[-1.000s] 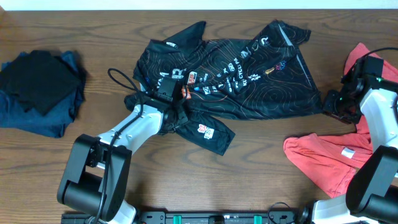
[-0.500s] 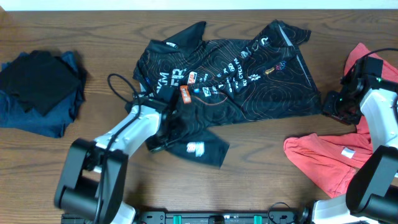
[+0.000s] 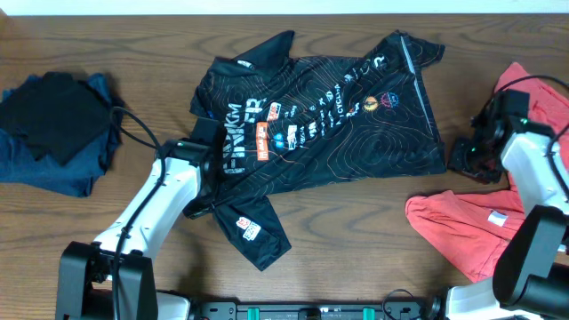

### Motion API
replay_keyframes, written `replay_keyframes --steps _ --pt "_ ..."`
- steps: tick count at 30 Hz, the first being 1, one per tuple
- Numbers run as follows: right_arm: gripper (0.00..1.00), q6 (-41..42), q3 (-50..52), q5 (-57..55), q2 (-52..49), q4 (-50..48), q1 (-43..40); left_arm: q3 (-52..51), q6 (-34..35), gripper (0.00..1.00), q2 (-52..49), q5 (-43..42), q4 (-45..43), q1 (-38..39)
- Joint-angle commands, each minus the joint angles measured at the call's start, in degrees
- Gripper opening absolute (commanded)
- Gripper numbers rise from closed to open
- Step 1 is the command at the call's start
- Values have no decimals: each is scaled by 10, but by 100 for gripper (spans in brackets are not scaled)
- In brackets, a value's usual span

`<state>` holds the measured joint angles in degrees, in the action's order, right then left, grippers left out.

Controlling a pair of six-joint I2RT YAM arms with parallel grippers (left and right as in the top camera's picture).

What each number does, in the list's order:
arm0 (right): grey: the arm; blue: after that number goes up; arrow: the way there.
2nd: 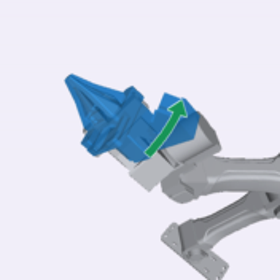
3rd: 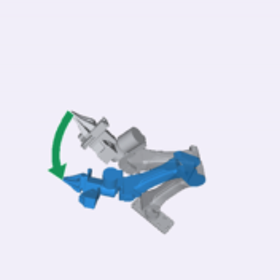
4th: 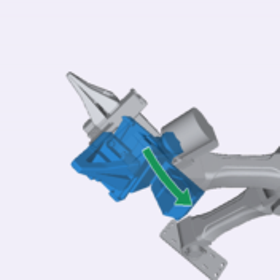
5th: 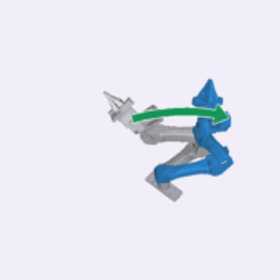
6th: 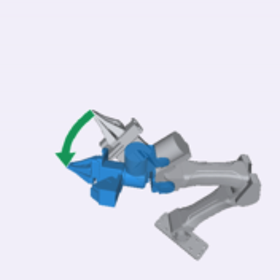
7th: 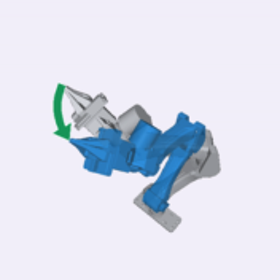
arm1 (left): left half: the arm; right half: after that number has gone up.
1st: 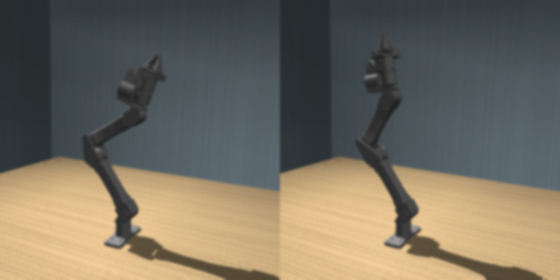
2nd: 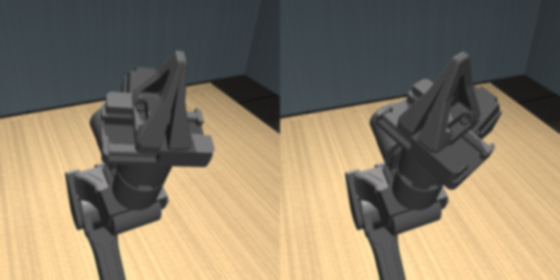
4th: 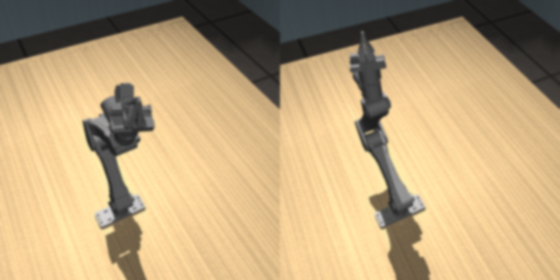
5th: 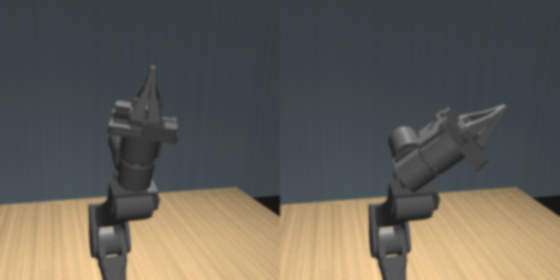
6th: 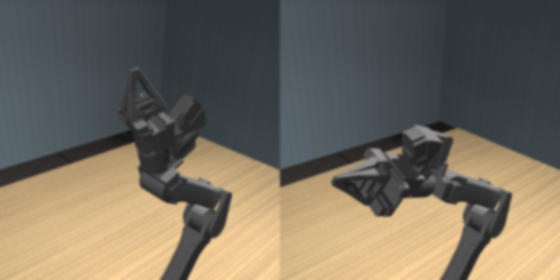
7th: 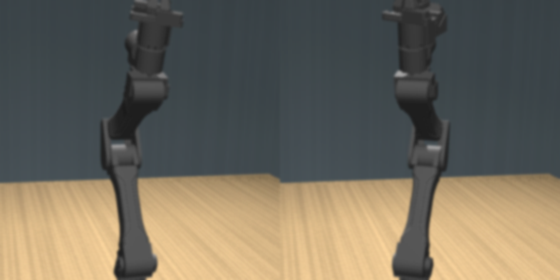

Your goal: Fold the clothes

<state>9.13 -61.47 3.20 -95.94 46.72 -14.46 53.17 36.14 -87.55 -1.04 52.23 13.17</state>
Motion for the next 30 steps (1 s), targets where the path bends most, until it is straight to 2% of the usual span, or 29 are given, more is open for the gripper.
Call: replay_keyframes --steps 1,17,19,22,30 --pt "42 16 35 19 -3 -25 12 3 -5 6 2 15 2 -2" --pt "39 93 169 26 -6 -247 53 3 -5 6 1 15 2 -2" --pt "29 98 176 24 -7 -269 53 3 -5 6 1 15 2 -2" --pt "1 118 177 10 -7 -287 53 3 -5 6 1 15 2 -2" --pt "1 119 160 6 5 -282 50 3 -6 6 1 15 2 -2"
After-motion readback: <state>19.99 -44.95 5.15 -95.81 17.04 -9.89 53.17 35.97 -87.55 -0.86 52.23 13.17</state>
